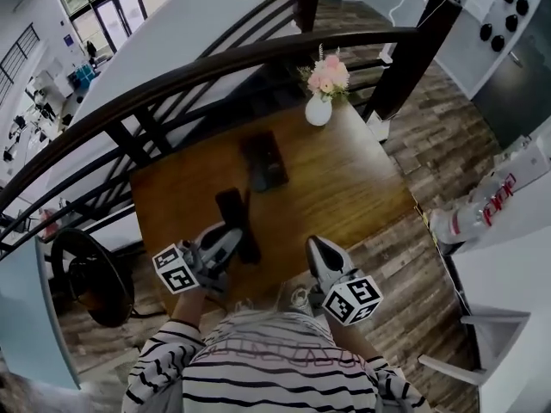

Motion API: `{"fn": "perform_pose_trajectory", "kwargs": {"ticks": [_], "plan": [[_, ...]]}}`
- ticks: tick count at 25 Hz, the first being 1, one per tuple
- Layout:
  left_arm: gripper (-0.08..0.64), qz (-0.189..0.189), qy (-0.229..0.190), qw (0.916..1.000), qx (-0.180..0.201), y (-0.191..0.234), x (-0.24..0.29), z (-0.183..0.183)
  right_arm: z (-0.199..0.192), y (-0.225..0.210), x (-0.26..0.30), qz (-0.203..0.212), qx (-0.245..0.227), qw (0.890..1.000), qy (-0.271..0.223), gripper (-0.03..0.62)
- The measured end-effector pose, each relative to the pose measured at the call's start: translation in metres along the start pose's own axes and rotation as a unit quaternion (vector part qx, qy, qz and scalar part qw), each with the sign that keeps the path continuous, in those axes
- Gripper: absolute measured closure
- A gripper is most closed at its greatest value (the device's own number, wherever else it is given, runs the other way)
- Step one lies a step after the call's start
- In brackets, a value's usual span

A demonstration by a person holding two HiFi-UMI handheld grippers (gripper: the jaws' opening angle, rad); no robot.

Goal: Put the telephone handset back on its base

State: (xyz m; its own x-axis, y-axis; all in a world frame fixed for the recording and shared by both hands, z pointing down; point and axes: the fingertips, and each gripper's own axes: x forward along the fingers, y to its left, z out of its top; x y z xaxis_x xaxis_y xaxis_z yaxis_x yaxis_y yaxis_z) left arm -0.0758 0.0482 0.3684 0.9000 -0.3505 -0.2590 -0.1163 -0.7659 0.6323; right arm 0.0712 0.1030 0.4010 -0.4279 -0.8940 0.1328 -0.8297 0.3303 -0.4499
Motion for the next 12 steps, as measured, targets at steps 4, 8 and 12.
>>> {"fn": "perform_pose_trajectory", "kwargs": {"ticks": [4, 8, 12], "plan": [[0.486, 0.024, -0.01, 0.9996, 0.012, 0.005, 0.023, -0.013, 0.009, -0.03, 0.003, 0.036, -0.009, 0.999, 0.023, 0.592], [0.486, 0.045, -0.015, 0.9987, 0.021, 0.012, 0.043, -0.023, 0.014, -0.053, 0.004, 0.076, -0.012, 0.996, 0.045, 0.592], [0.486, 0.059, -0.018, 0.9978, 0.025, 0.023, 0.059, -0.024, 0.015, -0.071, 0.008, 0.096, -0.013, 0.993, 0.061, 0.592]]}}
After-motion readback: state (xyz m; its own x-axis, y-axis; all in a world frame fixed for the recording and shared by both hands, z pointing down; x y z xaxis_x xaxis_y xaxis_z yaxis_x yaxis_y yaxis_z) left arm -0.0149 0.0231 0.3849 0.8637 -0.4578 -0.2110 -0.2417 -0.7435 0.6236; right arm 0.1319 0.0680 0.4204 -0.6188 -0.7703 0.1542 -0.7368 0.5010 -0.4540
